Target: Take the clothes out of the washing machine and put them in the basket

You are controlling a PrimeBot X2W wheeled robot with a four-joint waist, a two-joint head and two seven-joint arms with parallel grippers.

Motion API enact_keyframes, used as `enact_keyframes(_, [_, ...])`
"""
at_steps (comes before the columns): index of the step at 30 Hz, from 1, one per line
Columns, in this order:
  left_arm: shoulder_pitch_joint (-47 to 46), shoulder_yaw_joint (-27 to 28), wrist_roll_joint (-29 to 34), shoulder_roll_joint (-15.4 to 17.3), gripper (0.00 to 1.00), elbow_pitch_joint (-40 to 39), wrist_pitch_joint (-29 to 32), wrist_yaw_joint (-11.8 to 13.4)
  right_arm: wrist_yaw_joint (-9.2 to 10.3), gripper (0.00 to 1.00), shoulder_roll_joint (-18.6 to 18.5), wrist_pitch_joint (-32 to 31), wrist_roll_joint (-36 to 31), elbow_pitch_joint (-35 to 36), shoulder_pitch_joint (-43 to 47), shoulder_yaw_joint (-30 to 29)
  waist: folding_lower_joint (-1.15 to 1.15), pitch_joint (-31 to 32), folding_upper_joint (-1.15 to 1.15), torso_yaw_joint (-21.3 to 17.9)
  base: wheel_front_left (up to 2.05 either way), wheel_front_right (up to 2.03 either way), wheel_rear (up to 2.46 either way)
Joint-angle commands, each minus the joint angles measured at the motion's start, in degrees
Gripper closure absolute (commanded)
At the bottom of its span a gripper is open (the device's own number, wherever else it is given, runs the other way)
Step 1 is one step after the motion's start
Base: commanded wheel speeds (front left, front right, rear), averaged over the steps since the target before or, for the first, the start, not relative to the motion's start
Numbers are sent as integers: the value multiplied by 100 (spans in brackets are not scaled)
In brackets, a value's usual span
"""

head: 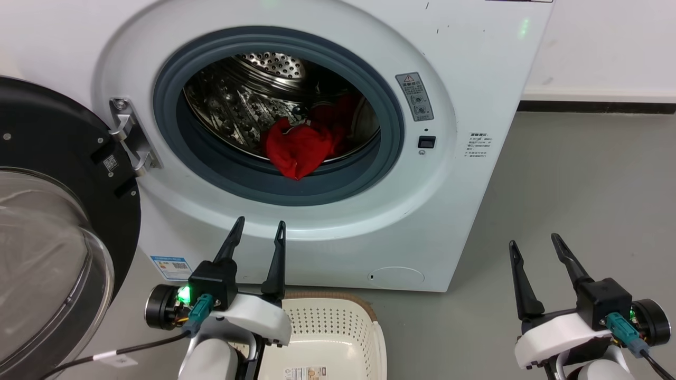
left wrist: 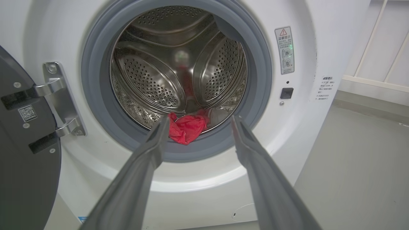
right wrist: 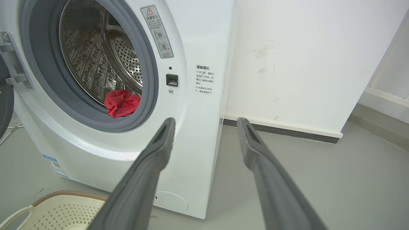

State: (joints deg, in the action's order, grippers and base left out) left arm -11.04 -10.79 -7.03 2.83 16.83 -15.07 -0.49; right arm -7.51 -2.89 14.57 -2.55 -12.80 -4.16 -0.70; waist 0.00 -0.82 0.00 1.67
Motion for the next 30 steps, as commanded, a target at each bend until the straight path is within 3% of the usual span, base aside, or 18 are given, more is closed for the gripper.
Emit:
enact_keyframes(1, [-126, 26, 22, 9, 0, 11, -15, 25, 3, 0, 3, -14, 17, 65, -95, 19, 0, -71, 0, -8, 0, 0, 0])
enact_keyframes(16, [-1556, 371, 181, 63, 0, 550, -15, 117, 4, 0, 4, -170, 121, 629, -453, 280, 0, -1126, 0, -413, 0, 0, 0])
enact_keyframes(30, [-3605, 718, 340, 696, 0, 1886, -15, -21, 4, 0, 7, -28, 394, 727, -1101, 720, 0, -2567, 0, -1125, 0, 0, 0])
